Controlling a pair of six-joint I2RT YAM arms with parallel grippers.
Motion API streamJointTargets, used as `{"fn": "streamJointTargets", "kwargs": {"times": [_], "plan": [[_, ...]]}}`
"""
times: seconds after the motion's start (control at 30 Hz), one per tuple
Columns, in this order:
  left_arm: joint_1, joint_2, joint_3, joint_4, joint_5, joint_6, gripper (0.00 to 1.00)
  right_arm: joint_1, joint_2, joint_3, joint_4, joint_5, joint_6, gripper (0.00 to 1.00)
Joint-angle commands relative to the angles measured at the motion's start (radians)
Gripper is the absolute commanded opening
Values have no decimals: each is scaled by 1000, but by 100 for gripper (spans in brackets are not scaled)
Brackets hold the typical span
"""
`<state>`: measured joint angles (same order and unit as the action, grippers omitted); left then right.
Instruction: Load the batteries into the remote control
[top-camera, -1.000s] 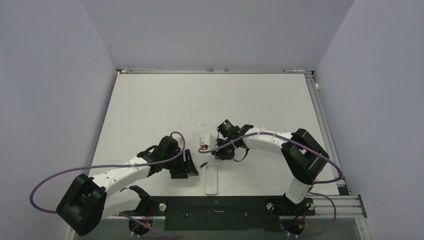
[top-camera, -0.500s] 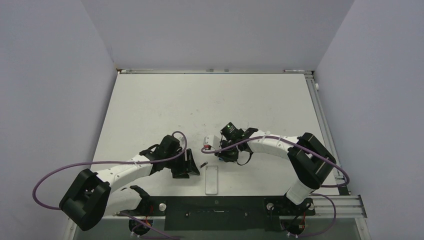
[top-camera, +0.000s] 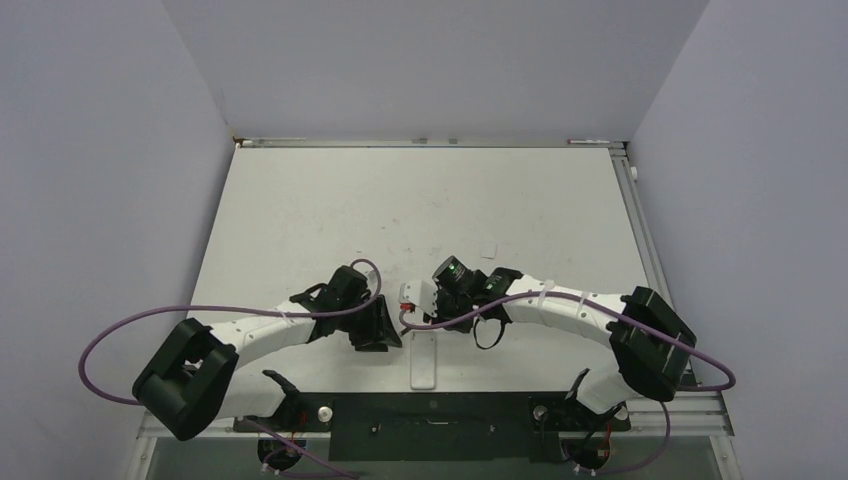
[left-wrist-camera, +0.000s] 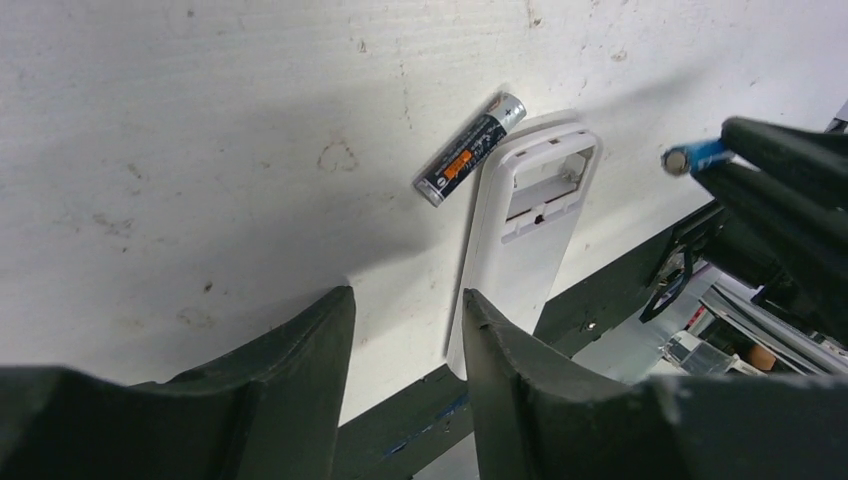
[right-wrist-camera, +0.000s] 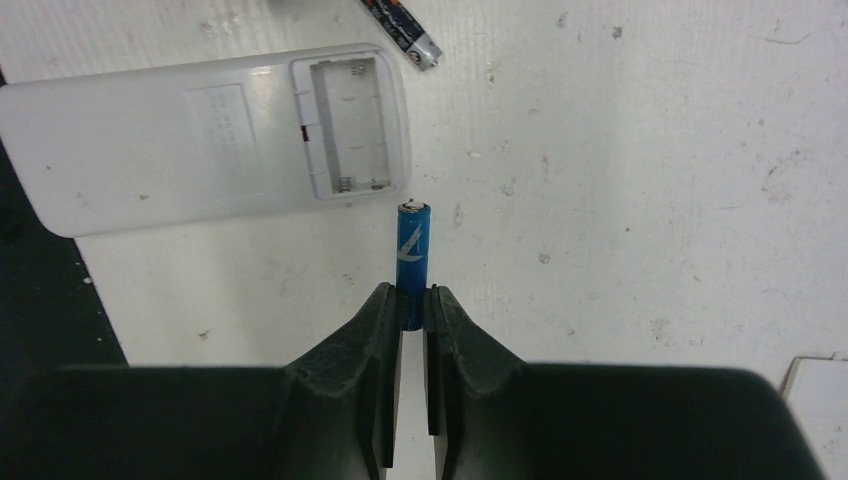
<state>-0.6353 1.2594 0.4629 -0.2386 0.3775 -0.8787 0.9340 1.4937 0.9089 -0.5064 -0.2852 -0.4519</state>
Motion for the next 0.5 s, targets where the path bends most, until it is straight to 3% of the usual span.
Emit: {"fn": "streamJointTargets", "kwargs": {"times": [0.0, 0.3, 0.47], "plan": [[-22, 55, 46, 46, -41, -8, 37, 50, -49, 42, -20, 52, 50, 9], [-46, 164, 103, 74, -78, -16, 20, 99, -90, 51, -58, 98, 97, 8], [-47, 222, 141, 77, -103, -3, 16, 113, -112, 44, -60, 105, 117, 9]]}}
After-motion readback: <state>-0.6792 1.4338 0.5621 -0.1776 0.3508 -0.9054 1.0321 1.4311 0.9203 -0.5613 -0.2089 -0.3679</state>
